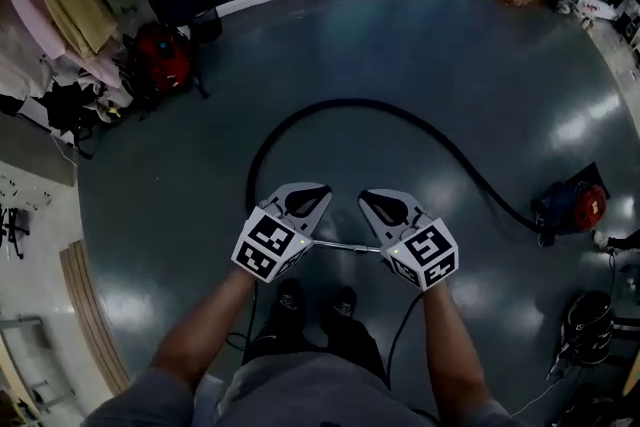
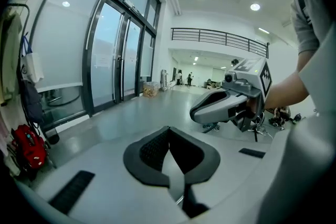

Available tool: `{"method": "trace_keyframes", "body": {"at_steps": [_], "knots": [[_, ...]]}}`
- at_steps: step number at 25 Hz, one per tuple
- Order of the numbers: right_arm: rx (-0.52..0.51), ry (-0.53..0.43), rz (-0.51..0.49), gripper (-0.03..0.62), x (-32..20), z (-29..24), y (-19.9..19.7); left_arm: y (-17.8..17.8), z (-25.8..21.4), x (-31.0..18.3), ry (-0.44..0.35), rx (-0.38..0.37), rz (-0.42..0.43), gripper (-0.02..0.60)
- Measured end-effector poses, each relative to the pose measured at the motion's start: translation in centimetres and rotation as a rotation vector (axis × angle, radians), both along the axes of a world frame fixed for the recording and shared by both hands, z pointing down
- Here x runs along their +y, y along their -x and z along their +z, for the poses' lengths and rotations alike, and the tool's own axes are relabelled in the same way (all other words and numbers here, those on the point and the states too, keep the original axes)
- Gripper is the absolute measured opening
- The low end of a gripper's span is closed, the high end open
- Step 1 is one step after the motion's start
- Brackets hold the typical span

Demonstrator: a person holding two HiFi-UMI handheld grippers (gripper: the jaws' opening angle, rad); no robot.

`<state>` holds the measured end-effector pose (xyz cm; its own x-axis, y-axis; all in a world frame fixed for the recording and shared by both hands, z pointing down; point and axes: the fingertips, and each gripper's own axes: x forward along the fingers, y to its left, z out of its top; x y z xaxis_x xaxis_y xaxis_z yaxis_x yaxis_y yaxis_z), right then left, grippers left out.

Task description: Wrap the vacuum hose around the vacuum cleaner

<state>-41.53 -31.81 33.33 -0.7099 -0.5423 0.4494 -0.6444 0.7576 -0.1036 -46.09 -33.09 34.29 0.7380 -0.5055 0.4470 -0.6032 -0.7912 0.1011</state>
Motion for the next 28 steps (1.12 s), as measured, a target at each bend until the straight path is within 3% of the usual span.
{"method": "trace_keyframes", "body": {"at_steps": [6,17,23,28], "knots": [[0.061,0.157,0.006,0.005,-0.2,15.1,0.2,0.2,14.8,-0.2,0.131,-0.118,0.094,0.008],[0.184,0.374,-0.041,0.010,5.5,47.5,-0.6,1.5,47.6,6.0,0.398,-0.241,0.140,0.008],[0.269,0.428,-0.137,0.087,9.7,62.7,-0.6,1.5,62.5,10.0,0.464,-0.300,0.222,0.009],[0.364,0.427,-0.248,0.155,11.7,73.6,-1.8,1.2,72.2,11.7,0.470,-0.344,0.274,0.034]]}}
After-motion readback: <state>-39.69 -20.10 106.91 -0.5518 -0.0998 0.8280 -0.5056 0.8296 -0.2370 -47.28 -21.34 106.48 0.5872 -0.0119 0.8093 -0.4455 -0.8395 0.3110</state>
